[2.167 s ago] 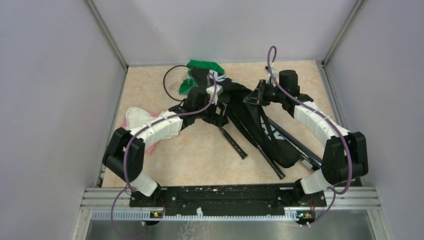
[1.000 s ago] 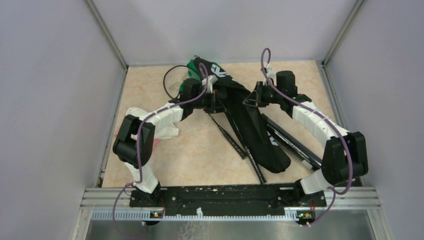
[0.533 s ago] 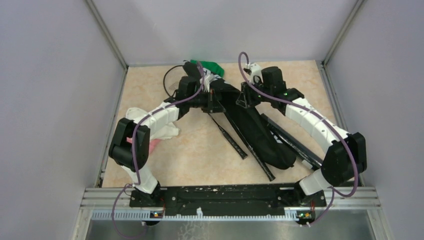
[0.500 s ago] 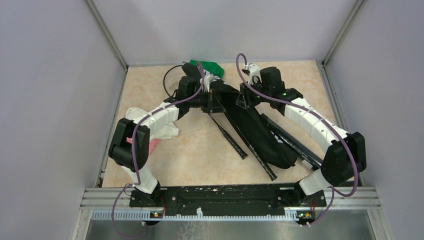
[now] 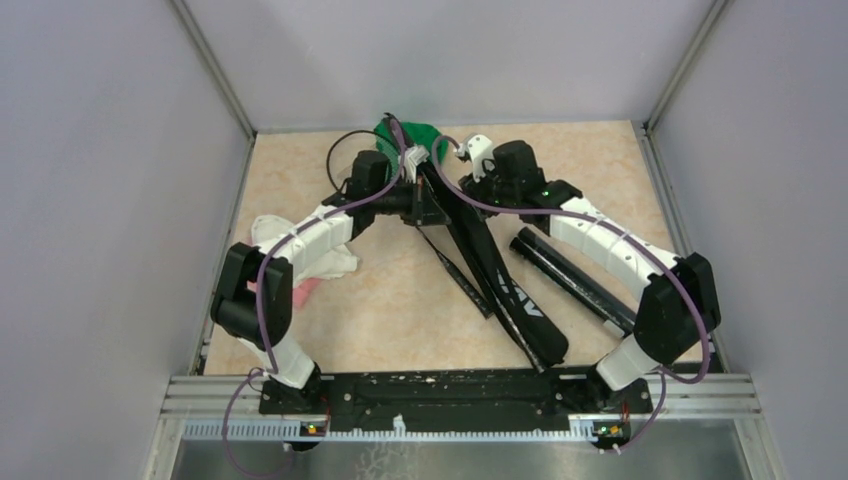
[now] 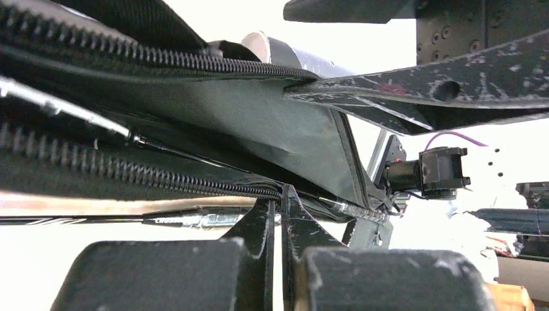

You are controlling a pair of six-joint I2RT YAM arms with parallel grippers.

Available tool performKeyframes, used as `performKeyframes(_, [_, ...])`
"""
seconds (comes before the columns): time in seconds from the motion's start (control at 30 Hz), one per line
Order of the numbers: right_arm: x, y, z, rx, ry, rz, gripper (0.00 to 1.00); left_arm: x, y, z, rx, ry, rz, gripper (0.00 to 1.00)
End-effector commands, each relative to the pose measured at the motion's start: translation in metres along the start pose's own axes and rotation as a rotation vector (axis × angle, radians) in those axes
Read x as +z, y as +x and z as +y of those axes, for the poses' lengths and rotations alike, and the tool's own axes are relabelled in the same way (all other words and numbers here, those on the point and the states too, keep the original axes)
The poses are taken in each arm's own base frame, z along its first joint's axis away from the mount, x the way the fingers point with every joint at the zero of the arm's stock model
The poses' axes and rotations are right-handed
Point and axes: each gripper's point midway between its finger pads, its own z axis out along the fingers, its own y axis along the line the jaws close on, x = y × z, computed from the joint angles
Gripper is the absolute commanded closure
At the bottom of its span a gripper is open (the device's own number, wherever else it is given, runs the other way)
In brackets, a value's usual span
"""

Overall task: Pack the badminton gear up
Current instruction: Adjust the racket in the racket bag.

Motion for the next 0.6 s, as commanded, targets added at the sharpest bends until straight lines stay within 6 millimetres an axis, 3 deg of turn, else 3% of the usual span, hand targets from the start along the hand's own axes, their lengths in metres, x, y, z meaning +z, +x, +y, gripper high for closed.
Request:
performKeyframes(0.0, [0.006,-0.024,0.001,-0.032,-0.007,-0.068,0.54,-0.015,-0.019,-0.027,0.097,0.078,-0.063,1.0])
performKeyframes(0.27, [0.012,-0.011,0.028,0.081,-0.123,-0.05,0.53,-0.021,-0.021,-0.023,0.08,0.104,-0.078,1.0])
performKeyframes(0.57, [0.031,0.007,0.034,0.113,-0.147,-0.018,0.56,-0.027,-0.025,-0.021,0.067,0.126,-0.097,1.0])
